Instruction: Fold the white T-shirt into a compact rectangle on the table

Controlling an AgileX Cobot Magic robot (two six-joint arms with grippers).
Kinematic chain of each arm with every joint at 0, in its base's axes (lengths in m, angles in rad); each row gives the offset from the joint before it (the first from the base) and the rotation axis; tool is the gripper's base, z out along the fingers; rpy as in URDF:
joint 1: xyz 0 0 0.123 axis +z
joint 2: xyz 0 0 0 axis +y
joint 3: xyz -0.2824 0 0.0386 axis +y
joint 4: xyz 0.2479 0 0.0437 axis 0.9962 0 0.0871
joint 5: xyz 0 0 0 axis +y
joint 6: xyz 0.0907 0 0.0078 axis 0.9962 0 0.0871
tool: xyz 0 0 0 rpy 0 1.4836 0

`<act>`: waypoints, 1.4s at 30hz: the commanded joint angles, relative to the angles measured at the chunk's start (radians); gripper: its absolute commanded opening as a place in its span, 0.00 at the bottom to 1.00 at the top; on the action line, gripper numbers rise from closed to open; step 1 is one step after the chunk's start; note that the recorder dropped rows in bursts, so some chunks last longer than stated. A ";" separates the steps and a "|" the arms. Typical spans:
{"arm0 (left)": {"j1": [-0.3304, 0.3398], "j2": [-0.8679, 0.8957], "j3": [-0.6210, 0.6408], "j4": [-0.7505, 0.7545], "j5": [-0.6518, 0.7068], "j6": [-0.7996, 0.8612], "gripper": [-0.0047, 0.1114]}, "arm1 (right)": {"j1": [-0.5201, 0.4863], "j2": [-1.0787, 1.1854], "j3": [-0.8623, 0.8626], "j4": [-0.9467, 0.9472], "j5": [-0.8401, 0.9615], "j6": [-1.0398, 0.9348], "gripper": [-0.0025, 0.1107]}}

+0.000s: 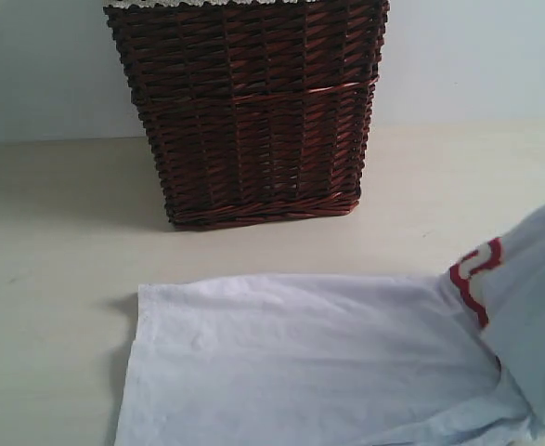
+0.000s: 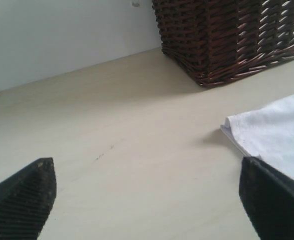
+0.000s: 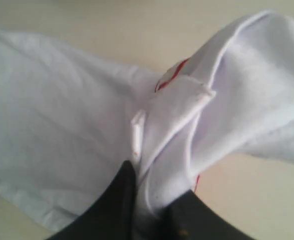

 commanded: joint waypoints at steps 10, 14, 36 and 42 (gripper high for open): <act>0.004 -0.006 0.003 0.000 -0.004 -0.001 0.85 | 0.460 -0.068 -0.001 0.372 0.020 -0.070 0.02; 0.004 -0.006 0.003 0.000 -0.004 -0.001 0.85 | 0.614 -0.068 -0.001 0.413 -0.159 -0.070 0.02; 0.004 -0.006 0.003 0.000 -0.004 -0.001 0.85 | 0.983 0.176 -0.006 0.812 -0.661 -0.147 0.02; 0.004 -0.006 0.003 0.000 -0.004 -0.001 0.85 | 1.103 0.254 -0.041 0.812 -0.593 -0.268 0.02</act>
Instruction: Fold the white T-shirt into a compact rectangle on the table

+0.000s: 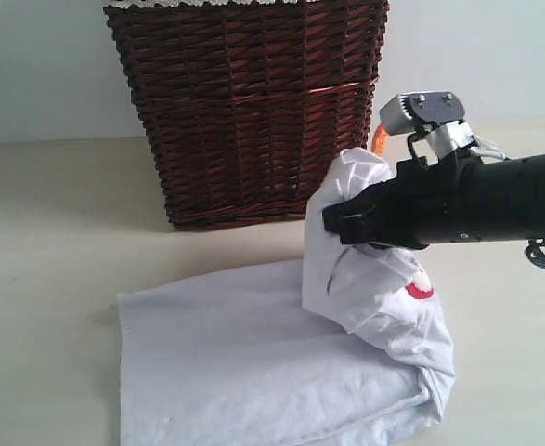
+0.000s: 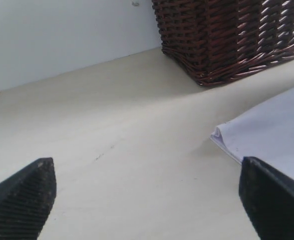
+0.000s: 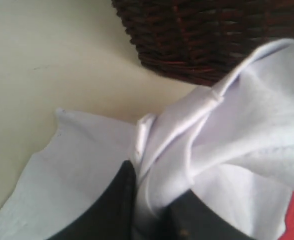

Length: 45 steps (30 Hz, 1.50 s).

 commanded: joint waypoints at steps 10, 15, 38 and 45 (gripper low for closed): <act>0.004 -0.006 0.003 0.000 -0.004 -0.001 0.85 | 0.254 0.179 -0.142 0.009 0.033 -0.097 0.02; 0.004 -0.006 0.003 0.000 -0.004 -0.001 0.85 | 0.271 0.183 -0.142 0.009 0.089 -0.117 0.02; 0.004 -0.006 0.003 0.000 -0.004 -0.001 0.85 | 0.227 0.165 -0.142 -0.111 -0.099 -0.087 0.49; 0.004 -0.006 0.003 0.000 -0.004 -0.001 0.85 | 0.221 0.290 -0.142 -0.304 -0.058 -0.027 0.02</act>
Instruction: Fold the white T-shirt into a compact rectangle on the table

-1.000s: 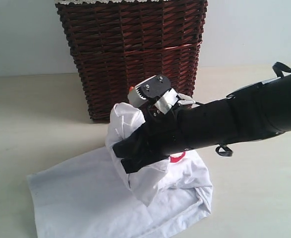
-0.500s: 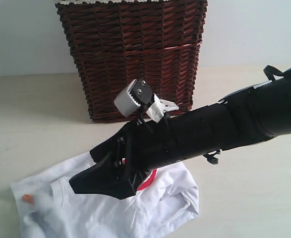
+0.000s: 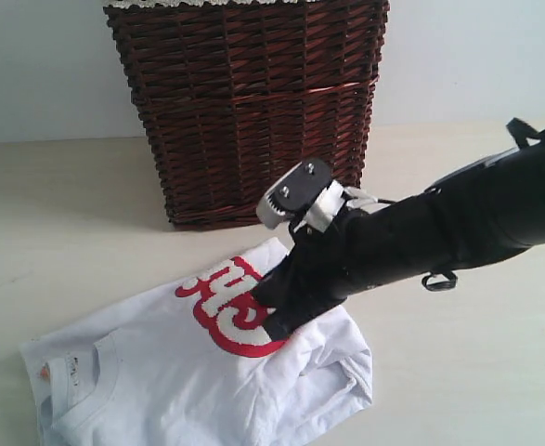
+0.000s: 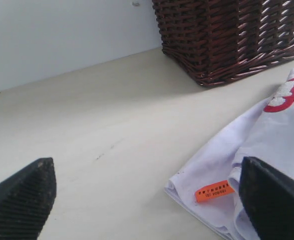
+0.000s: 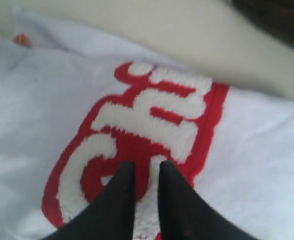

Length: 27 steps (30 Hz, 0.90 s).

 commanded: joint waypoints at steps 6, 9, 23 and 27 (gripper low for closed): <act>0.004 -0.006 0.003 0.000 -0.004 -0.001 0.85 | -0.003 0.079 -0.005 -0.718 0.050 0.643 0.02; 0.004 -0.006 0.003 0.000 -0.004 -0.001 0.85 | -0.003 0.051 -0.005 -1.009 0.212 0.847 0.02; 0.004 -0.006 0.003 0.000 -0.004 -0.001 0.85 | -0.001 -0.266 -0.003 -0.662 0.320 0.425 0.33; 0.004 -0.006 0.003 0.000 -0.004 -0.001 0.85 | -0.001 -0.233 -0.008 -0.312 0.320 0.033 0.62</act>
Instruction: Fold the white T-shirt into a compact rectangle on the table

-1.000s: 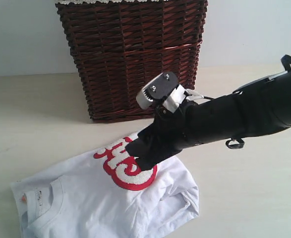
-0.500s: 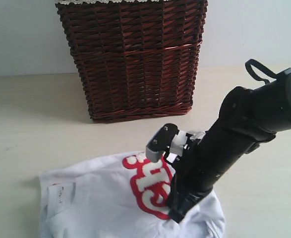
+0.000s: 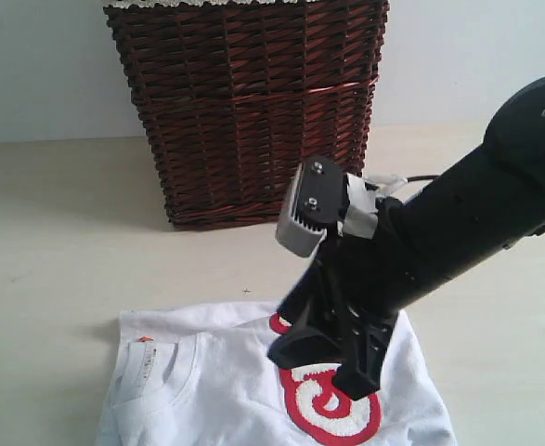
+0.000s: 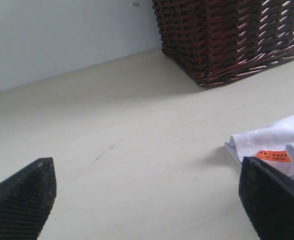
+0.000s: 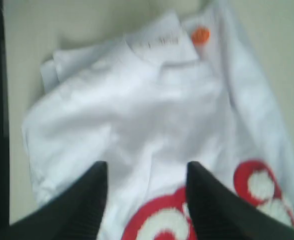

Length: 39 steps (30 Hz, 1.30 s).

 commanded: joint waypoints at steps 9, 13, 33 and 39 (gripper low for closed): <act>0.004 -0.006 0.003 0.000 -0.005 -0.003 0.85 | -0.001 0.340 -0.220 0.355 0.049 -0.507 0.57; 0.004 -0.006 0.003 0.000 -0.005 -0.003 0.85 | 0.012 0.411 -0.316 0.206 0.123 -0.507 0.57; 0.004 -0.006 0.003 0.000 -0.005 -0.003 0.85 | 0.127 0.591 -0.392 0.109 0.007 -0.523 0.52; 0.004 -0.006 0.003 0.000 -0.005 -0.003 0.85 | 0.127 0.566 -0.411 0.361 0.017 -0.619 0.55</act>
